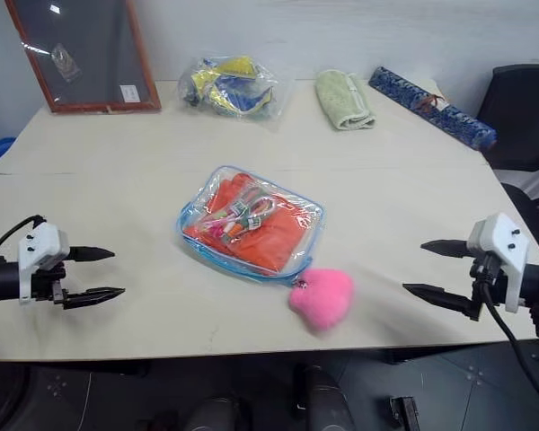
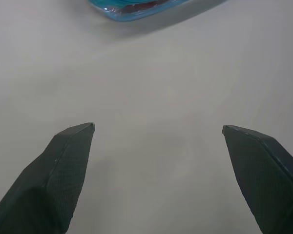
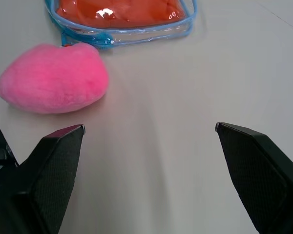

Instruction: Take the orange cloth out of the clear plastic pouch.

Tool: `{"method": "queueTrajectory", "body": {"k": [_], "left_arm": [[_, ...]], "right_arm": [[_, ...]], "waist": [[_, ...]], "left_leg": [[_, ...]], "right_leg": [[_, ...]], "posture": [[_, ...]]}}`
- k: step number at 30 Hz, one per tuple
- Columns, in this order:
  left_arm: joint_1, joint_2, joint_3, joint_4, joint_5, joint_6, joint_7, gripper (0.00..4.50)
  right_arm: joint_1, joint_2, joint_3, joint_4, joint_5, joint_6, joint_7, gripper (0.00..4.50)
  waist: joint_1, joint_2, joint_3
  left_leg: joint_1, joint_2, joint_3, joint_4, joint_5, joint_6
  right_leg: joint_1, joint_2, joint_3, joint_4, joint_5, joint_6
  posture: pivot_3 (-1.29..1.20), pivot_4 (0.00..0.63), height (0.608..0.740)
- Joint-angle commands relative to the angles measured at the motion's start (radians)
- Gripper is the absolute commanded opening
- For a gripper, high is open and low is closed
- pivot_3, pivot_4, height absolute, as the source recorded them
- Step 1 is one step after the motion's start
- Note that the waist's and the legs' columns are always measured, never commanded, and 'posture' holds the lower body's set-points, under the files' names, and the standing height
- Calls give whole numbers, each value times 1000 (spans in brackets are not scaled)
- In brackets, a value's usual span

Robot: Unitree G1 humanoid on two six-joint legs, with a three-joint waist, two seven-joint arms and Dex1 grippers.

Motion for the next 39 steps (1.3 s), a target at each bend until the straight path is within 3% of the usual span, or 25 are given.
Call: {"method": "queueTrajectory", "body": {"k": [1,18,21,26,32,35,39], "left_arm": [[12,10,41,-28,-2,-11,14,4465],[1,-32,31,-82,-32,97,99,4465],[-9,-71,43,-143,-63,158,151,4465],[-43,-196,39,-399,-167,337,326,4465],[-217,-334,-97,-540,-167,536,558,4465],[-330,-411,-203,-512,-99,606,674,4465],[-403,-460,-301,-440,-35,615,714,4465]], "right_arm": [[-16,9,-4,-10,4,-12,-2,4500],[-46,54,8,-5,-19,-40,-51,4500],[-61,87,8,-41,6,-3,-98,4500],[4,153,9,-228,94,85,-167,4500],[-29,219,58,-426,231,190,-322,4500],[-71,250,105,-481,244,209,-404,4500],[-77,264,135,-509,258,221,-454,4500]], "waist": [[0,0,0],[-1,0,0],[0,0,0],[6,0,0],[15,0,0],[17,0,0],[19,0,0]], "left_leg": [[0,0,0,0,0,0],[0,0,0,0,0,0],[0,0,0,0,0,0],[0,0,0,0,0,-1],[3,-3,0,1,1,-2],[4,-4,0,1,2,-3],[3,-4,0,1,3,-4]], "right_leg": [[0,0,0,0,0,0],[0,0,0,0,0,0],[0,0,0,1,0,0],[0,0,0,2,0,0],[2,-1,3,4,0,0],[3,0,5,5,0,0],[2,1,5,5,0,0]], "posture": [[0,150,740],[0,150,740],[0,150,740],[0,150,740],[0,150,740],[0,150,740],[0,150,740]]}}
